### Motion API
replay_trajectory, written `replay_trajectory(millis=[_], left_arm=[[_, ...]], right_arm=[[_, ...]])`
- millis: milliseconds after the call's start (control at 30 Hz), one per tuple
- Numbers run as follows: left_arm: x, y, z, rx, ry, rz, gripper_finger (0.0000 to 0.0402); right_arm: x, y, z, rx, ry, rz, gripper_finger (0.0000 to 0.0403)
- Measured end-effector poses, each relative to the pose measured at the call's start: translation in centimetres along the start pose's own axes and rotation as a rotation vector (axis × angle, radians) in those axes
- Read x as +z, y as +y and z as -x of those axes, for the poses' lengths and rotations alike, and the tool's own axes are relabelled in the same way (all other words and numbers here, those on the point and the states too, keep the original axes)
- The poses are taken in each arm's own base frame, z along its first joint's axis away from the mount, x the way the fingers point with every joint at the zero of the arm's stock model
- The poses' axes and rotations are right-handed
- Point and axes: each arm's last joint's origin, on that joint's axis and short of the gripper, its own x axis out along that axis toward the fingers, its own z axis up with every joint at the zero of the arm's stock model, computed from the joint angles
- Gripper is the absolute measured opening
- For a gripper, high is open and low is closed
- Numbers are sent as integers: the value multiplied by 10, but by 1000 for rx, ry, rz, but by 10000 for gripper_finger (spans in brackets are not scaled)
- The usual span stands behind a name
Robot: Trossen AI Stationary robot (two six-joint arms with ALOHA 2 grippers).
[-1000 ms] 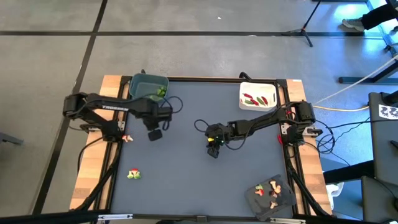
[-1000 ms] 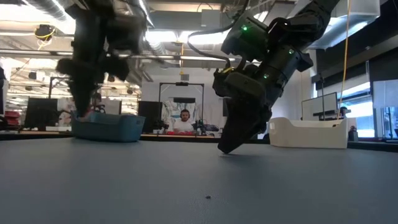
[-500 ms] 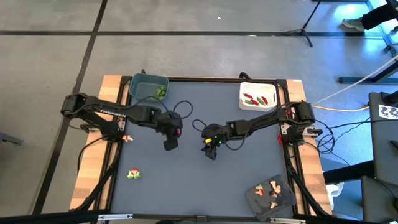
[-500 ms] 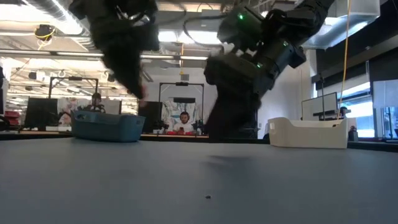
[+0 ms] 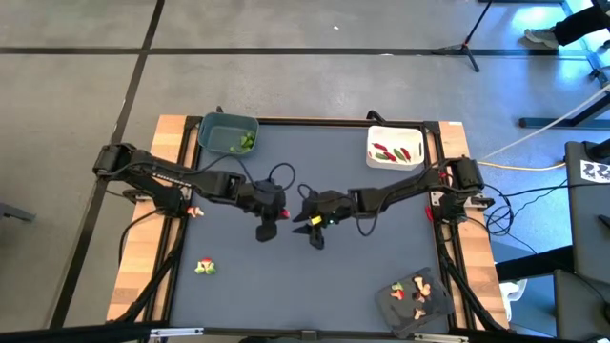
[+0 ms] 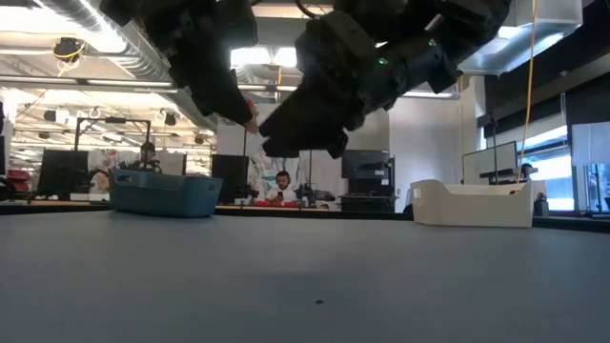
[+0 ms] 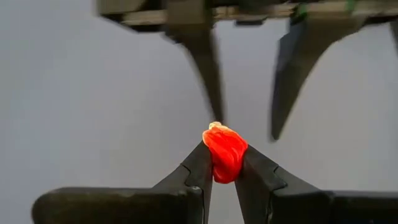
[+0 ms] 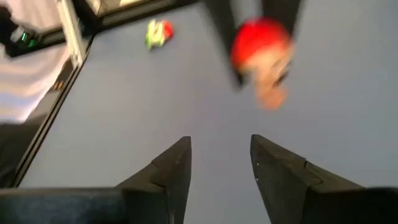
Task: Sort produce into baskets
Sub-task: Put the brown mushroom into the black bin
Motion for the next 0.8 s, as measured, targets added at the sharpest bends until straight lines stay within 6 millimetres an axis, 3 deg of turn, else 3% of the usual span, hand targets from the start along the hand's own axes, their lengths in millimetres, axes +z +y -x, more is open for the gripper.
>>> replay_trajectory(millis=[233,800], left_arm=[[1,-6,0,-21,-24,-11,52],[0,-11,0,-68,-13,-17,52]], right_arm=[[8,2,0,-11,-86,11,146],[9,2,0,-21,-98,106,62]])
